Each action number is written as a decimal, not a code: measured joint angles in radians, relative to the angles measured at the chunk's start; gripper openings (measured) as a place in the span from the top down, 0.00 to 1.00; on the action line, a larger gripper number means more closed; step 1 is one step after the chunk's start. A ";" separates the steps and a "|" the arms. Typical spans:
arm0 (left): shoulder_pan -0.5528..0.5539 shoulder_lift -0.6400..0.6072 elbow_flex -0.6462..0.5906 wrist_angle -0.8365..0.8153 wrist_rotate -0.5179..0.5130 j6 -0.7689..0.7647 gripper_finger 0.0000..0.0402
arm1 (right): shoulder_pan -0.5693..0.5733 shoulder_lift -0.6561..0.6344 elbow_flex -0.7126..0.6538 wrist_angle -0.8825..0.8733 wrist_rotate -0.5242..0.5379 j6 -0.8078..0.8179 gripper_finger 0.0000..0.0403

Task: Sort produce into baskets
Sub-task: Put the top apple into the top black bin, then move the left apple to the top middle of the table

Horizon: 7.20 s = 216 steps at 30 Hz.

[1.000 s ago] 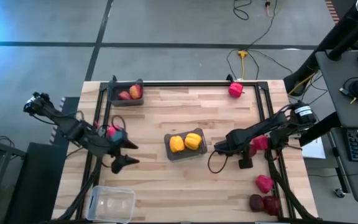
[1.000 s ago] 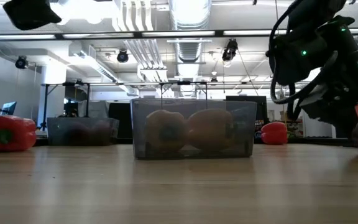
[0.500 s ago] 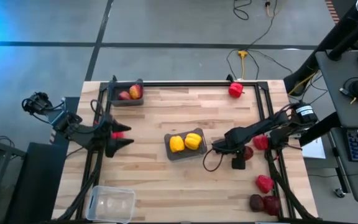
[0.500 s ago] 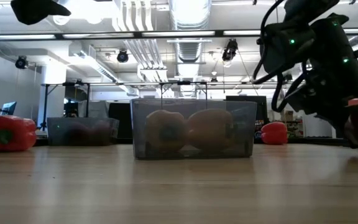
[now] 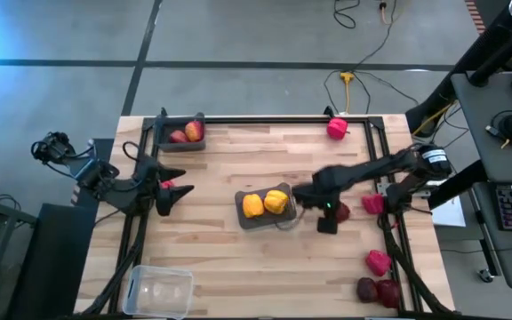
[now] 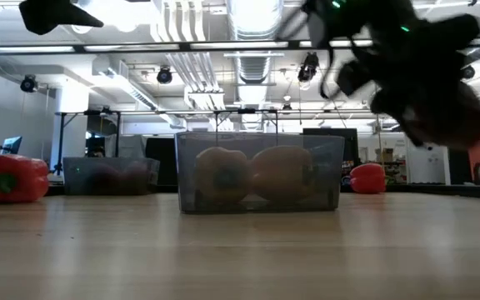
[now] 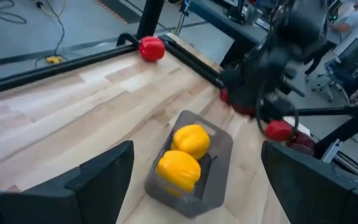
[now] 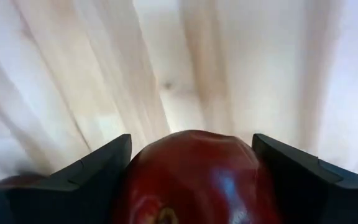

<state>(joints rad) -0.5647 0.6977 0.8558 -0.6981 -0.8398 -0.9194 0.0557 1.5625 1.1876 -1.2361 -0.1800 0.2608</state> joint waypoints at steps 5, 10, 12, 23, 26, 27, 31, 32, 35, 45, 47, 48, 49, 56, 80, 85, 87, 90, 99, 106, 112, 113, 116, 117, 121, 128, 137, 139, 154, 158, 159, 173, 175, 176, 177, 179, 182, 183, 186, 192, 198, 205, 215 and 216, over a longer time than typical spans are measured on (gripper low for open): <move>0.068 -0.002 0.000 0.001 0.041 -0.002 0.16 | -0.129 0.003 0.190 -0.025 0.161 -0.080 0.23; 0.218 -0.018 0.000 0.001 0.107 0.017 0.16 | -0.294 0.011 0.259 0.179 0.176 -0.130 0.23; 0.299 -0.022 0.000 0.005 0.153 0.017 0.16 | -0.354 0.030 0.265 0.275 0.175 -0.159 0.23; 0.738 -0.018 0.000 0.001 0.405 0.084 0.16 | -0.462 0.372 0.467 0.579 0.015 -0.330 0.23; 0.797 -0.024 0.000 -0.010 0.404 0.111 0.16 | -0.471 0.488 0.565 0.579 0.016 -0.351 0.23; 0.811 -0.025 0.000 -0.012 0.405 0.124 0.16 | -0.471 0.525 0.598 0.580 0.016 -0.350 0.23; 0.841 -0.021 0.000 -0.031 0.406 0.172 0.16 | -0.470 0.654 0.730 0.560 0.000 -0.350 0.22; 0.842 -0.019 0.000 -0.040 0.406 0.182 0.16 | -0.465 0.683 0.767 0.545 -0.012 -0.350 0.22; 0.842 -0.017 0.000 -0.065 0.407 0.217 0.16 | -0.453 0.749 0.871 0.511 -0.037 -0.357 0.22; 0.843 -0.015 0.007 -0.156 0.492 0.410 0.07 | -0.430 0.875 1.169 0.251 -0.023 -0.228 0.04; 0.844 0.002 0.004 -0.157 0.501 0.452 0.05 | -0.428 0.860 1.163 0.258 -0.020 -0.197 0.02; 0.845 0.015 0.003 -0.156 0.504 0.475 0.05 | -0.426 0.854 1.162 0.257 -0.019 -0.175 0.02; 0.845 0.030 0.001 -0.153 0.508 0.498 0.05 | -0.424 0.844 1.162 0.256 -0.019 -0.152 0.02; 0.847 0.184 -0.001 0.009 0.530 0.644 0.05 | -0.419 0.718 1.168 0.165 -0.036 -0.114 0.02; 0.995 1.014 0.407 0.070 0.911 1.428 0.05 | -0.200 0.275 1.164 -0.233 0.489 0.030 0.02; 0.997 1.137 0.478 0.052 0.924 1.451 0.05 | -0.190 0.281 1.161 -0.272 0.533 0.042 0.02; 0.999 1.181 0.498 0.045 0.917 1.453 0.05 | -0.190 0.287 1.160 -0.276 0.537 0.044 0.02; 1.002 1.244 0.508 0.019 0.911 1.461 0.05 | -0.189 0.302 1.158 -0.278 0.544 0.028 0.02; 0.999 1.312 0.509 0.003 0.905 1.315 0.16 | -0.194 0.307 1.116 -0.277 0.577 -0.028 0.02; 1.008 1.194 0.509 -0.115 0.843 1.220 0.21 | -0.193 0.306 1.068 -0.288 0.576 -0.036 0.02; 1.071 0.982 0.492 -0.286 0.534 1.203 0.21 | -0.191 0.298 1.020 -0.322 0.575 -0.018 0.02; 1.101 0.947 0.483 -0.287 0.515 1.185 0.21 | -0.191 0.298 1.013 -0.322 0.574 -0.018 0.02; 1.222 0.867 0.439 -0.292 0.464 1.125 0.21 | -0.191 0.299 0.998 -0.320 0.574 -0.018 0.02; 1.271 0.848 0.427 -0.297 0.451 1.104 0.21 | -0.191 0.299 0.993 -0.316 0.574 -0.024 0.02; 1.457 0.825 0.405 -0.326 0.439 1.013 0.21 | -0.191 0.299 0.976 -0.280 0.574 -0.056 0.02; 1.575 0.928 0.434 -0.422 0.512 0.941 0.21 | -0.191 0.299 0.974 -0.229 0.565 -0.079 0.02; 1.598 1.179 0.601 -0.511 0.374 0.923 0.18 | -0.166 0.299 0.977 -0.231 0.505 -0.059 0.02; 1.598 1.238 0.643 -0.585 0.377 0.928 0.18 | -0.148 0.298 0.977 -0.245 0.501 -0.046 0.02; 1.598 1.373 0.782 -0.812 0.371 0.912 0.04 | 0.004 0.227 0.929 -0.336 0.603 0.006 0.02; 1.592 1.335 0.839 -0.878 0.422 0.869 0.03 | 0.005 0.167 0.873 -0.336 0.627 -0.026 0.02; 1.589 1.321 0.854 -0.875 0.452 0.853 0.03 | 0.004 0.151 0.857 -0.336 0.628 -0.037 0.02; 1.209 0.931 0.871 -0.465 0.850 0.694 0.03 | 0.018 -0.073 0.506 -0.325 0.513 0.001 0.02; 1.114 0.903 0.865 -0.392 0.836 0.710 0.03 | 0.041 -0.105 0.441 -0.323 0.449 0.059 0.02; 1.066 0.896 0.864 -0.360 0.815 0.719 0.03 | 0.058 -0.118 0.410 -0.322 0.410 0.093 0.02; 1.017 0.891 0.864 -0.328 0.787 0.731 0.03 | 0.076 -0.130 0.377 -0.321 0.361 0.136 0.02; 0.931 0.891 0.863 -0.278 0.716 0.763 0.03 | 0.122 -0.146 0.319 -0.320 0.256 0.252 0.02; 0.815 0.903 0.863 -0.211 0.635 0.805 0.03 | 0.214 -0.152 0.236 -0.308 0.089 0.471 0.02; 0.778 0.908 0.863 -0.198 0.623 0.807 0.03 | 0.249 -0.152 0.209 -0.289 0.029 0.548 0.02; 0.671 0.920 0.861 -0.174 0.621 0.803 0.03 | 0.350 -0.152 0.120 -0.160 -0.142 0.810 0.02; 0.446 0.919 0.789 -0.085 0.595 0.731 0.03 | 0.528 -0.148 -0.049 0.248 -0.267 1.320 0.02; 0.285 0.924 0.642 0.214 0.538 0.651 0.03 | 0.628 -0.107 -0.160 0.339 -0.319 1.753 0.02; 0.206 0.924 0.529 0.354 0.492 0.550 0.03 | 0.684 -0.112 -0.245 0.427 -0.386 1.927 0.02; 0.186 0.930 0.442 0.431 0.481 0.472 0.03 | 0.702 -0.031 -0.244 0.553 -0.405 1.984 0.02; 0.179 0.930 0.438 0.434 0.482 0.462 0.03 | 0.703 -0.013 -0.244 0.576 -0.417 1.985 0.02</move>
<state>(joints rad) -0.3853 1.6276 1.2935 -0.2646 -0.3581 -0.4573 0.7586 1.5495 0.9440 -0.6605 -0.5974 2.2456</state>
